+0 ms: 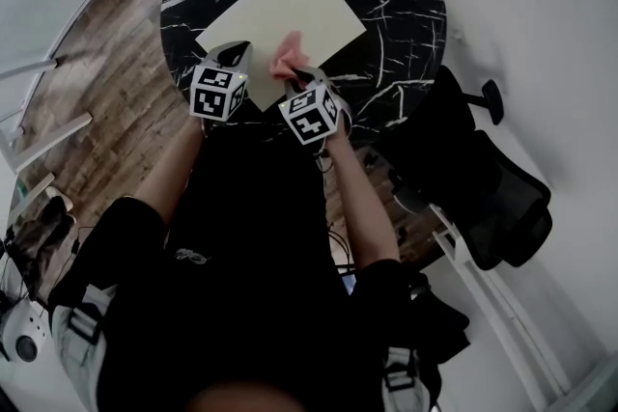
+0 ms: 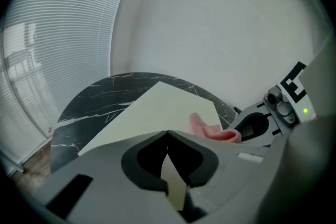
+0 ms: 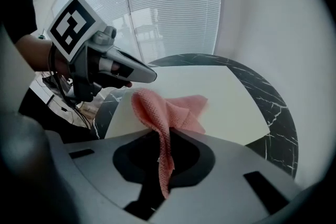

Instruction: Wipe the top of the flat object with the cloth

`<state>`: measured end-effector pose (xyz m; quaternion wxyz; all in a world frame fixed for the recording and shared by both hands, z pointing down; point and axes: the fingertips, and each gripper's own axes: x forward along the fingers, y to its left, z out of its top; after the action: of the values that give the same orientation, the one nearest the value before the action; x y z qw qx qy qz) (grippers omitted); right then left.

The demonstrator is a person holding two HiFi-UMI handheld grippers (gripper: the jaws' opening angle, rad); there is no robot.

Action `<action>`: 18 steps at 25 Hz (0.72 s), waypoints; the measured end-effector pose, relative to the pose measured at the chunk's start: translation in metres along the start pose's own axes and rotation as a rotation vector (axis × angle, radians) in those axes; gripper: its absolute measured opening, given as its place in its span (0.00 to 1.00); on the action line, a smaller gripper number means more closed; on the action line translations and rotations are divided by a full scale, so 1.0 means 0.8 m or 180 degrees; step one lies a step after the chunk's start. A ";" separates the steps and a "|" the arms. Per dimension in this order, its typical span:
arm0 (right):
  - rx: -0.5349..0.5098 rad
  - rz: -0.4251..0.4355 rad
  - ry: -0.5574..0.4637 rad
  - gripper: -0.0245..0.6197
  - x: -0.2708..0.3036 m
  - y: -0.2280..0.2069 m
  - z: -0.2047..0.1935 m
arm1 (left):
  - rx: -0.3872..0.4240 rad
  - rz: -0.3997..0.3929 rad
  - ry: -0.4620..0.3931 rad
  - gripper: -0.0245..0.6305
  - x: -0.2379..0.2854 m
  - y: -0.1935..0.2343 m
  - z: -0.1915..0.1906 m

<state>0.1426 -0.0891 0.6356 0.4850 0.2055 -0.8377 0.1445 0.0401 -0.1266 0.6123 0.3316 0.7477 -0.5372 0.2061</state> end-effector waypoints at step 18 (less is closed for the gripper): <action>0.0151 -0.0120 -0.0468 0.08 -0.037 -0.023 -0.004 | 0.0020 0.0130 0.0031 0.04 0.000 -0.017 0.002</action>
<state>0.1668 -0.0981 0.6122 0.4198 0.2427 -0.8633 0.1397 0.0524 -0.1246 0.6076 0.3276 0.7366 -0.5500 0.2181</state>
